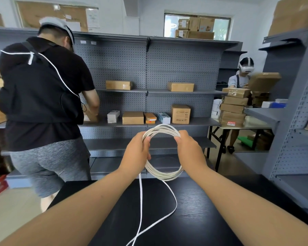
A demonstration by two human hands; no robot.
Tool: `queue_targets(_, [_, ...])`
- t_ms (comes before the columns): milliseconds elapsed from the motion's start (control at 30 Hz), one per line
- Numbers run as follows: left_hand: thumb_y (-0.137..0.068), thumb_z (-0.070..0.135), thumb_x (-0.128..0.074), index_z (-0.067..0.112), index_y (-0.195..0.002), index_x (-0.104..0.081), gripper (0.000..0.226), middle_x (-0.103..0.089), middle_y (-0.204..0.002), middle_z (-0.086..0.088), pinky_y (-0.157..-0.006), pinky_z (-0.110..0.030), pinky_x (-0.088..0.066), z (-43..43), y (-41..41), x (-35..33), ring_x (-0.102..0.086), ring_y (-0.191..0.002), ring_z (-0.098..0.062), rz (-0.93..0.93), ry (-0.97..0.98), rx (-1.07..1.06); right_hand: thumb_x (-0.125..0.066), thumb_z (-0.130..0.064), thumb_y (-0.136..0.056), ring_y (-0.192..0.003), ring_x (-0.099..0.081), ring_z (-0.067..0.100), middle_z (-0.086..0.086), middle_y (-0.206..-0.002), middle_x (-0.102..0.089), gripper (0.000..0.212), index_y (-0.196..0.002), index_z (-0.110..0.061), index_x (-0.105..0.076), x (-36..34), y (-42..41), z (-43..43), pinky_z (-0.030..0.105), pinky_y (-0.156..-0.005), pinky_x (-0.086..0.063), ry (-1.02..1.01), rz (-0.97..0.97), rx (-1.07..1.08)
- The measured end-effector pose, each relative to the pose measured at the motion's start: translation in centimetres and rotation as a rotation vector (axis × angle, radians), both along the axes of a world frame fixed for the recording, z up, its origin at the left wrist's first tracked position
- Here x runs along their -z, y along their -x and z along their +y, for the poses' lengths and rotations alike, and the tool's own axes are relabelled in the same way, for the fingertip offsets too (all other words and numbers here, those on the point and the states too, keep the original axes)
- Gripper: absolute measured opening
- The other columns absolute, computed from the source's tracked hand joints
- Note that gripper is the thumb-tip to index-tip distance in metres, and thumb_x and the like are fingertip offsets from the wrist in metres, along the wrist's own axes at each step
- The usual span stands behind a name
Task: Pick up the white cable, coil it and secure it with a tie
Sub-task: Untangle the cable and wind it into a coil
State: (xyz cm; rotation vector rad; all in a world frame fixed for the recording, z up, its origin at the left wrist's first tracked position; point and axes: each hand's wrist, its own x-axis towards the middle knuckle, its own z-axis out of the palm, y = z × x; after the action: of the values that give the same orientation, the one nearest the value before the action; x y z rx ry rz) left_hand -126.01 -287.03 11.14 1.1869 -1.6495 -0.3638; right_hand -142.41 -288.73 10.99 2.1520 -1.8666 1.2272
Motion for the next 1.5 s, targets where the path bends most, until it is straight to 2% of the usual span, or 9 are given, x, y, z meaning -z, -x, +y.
queue_targets(200, [-0.099, 0.026, -0.032, 0.016, -0.105, -0.058, 0.028, -0.052, -0.088, 0.004, -0.065, -0.016, -0.028, 0.2, 0.1, -1.2, -0.047, -0.078, -0.012, -0.181, 0.151, -0.073, -0.032, -0.028, -0.099, -0.079, -0.050, 0.030, 0.003, -0.087, -0.043, 0.021, -0.093, -0.010, -0.041, 0.6, -0.2, 0.2, 0.033, -0.063, -0.034, -0.075, -0.003, -0.051])
queue_targets(333, [-0.100, 0.026, -0.031, 0.015, -0.095, -0.056, 0.028, -0.053, -0.084, -0.002, -0.061, -0.020, -0.025, 0.0, -0.2, -2.2, -0.046, -0.073, -0.017, -0.262, 0.141, -0.088, -0.036, -0.027, -0.098, -0.075, -0.047, 0.024, 0.001, -0.082, -0.049, 0.011, -0.093, -0.018, -0.038, 0.4, -0.3, 0.2, 0.032, -0.056, -0.032, -0.103, -0.110, -0.142])
queue_targets(467, [-0.100, 0.026, -0.033, 0.011, -0.093, -0.055, 0.027, -0.054, -0.085, -0.006, -0.062, -0.026, -0.028, -0.2, -0.1, -3.5, -0.048, -0.074, -0.020, -0.369, 0.082, -0.061, -0.046, -0.027, -0.094, -0.101, -0.052, 0.025, 0.007, -0.115, -0.055, 0.034, -0.125, -0.013, -0.039, -0.5, -0.7, 0.3, 0.031, -0.078, -0.040, -0.052, -0.135, -0.257])
queue_targets(600, [-0.100, 0.022, -0.035, 0.006, -0.098, -0.055, 0.026, -0.057, -0.092, -0.015, -0.070, -0.039, -0.040, 0.1, -0.5, -4.4, -0.054, -0.081, -0.029, -0.469, 0.033, -0.023, -0.045, -0.025, -0.095, -0.115, -0.047, 0.023, 0.007, -0.131, -0.048, 0.040, -0.132, -0.014, -0.035, -1.4, -1.5, 0.3, 0.023, -0.085, -0.033, -0.005, -0.109, -0.347])
queue_targets(800, [-0.100, 0.023, -0.036, 0.008, -0.094, -0.051, 0.022, -0.048, -0.082, -0.004, -0.060, -0.030, -0.026, 0.3, -1.1, -4.9, -0.044, -0.072, -0.021, -0.539, 0.042, 0.000, -0.039, -0.021, -0.097, -0.083, -0.050, 0.020, 0.000, -0.093, -0.053, 0.017, -0.112, -0.015, -0.044, -1.4, -2.2, 0.7, 0.029, -0.063, -0.033, -0.004, -0.145, -0.361])
queue_targets(967, [-0.098, 0.026, -0.038, 0.015, -0.099, -0.055, 0.020, -0.050, -0.077, 0.003, -0.062, -0.025, -0.037, -0.1, -1.7, -3.9, -0.047, -0.064, -0.011, -0.420, 0.045, 0.071, -0.034, -0.021, -0.099, -0.080, -0.046, 0.020, 0.000, -0.091, -0.047, 0.015, -0.106, -0.014, -0.046, -1.1, -2.8, 0.8, 0.030, -0.064, -0.030, 0.052, -0.146, -0.328])
queue_targets(1067, [-0.096, 0.031, -0.044, 0.019, -0.103, -0.057, 0.019, -0.057, -0.075, 0.007, -0.056, -0.014, -0.043, -0.2, -1.7, -3.1, -0.049, -0.049, -0.002, -0.094, -0.126, 0.201, -0.034, -0.022, -0.099, -0.080, -0.044, 0.019, 0.003, -0.093, -0.048, 0.017, -0.103, -0.013, -0.048, -1.1, -2.9, 0.7, 0.029, -0.065, -0.029, 0.092, -0.135, -0.293])
queue_targets(1300, [-0.088, 0.031, -0.058, 0.008, -0.102, -0.061, 0.027, -0.064, -0.073, 0.002, -0.067, -0.023, -0.050, -0.3, -2.6, -1.5, -0.060, -0.066, -0.013, 0.421, -0.599, 0.497, -0.036, -0.017, -0.098, -0.083, -0.042, 0.016, 0.000, -0.094, -0.048, 0.021, -0.110, -0.007, -0.050, -1.4, -1.5, 0.2, 0.021, -0.062, -0.022, 0.188, -0.236, -0.202])
queue_targets(1500, [-0.089, 0.015, -0.059, 0.015, -0.092, -0.063, 0.005, -0.072, -0.083, 0.001, -0.070, -0.020, -0.055, -0.5, -2.2, -1.8, -0.069, -0.074, -0.010, 0.432, -0.412, 0.417, -0.037, -0.016, -0.098, -0.085, -0.041, 0.015, 0.000, -0.097, -0.048, 0.020, -0.110, -0.007, -0.050, -1.2, -1.0, 0.2, 0.020, -0.065, -0.024, 0.201, -0.222, -0.188])
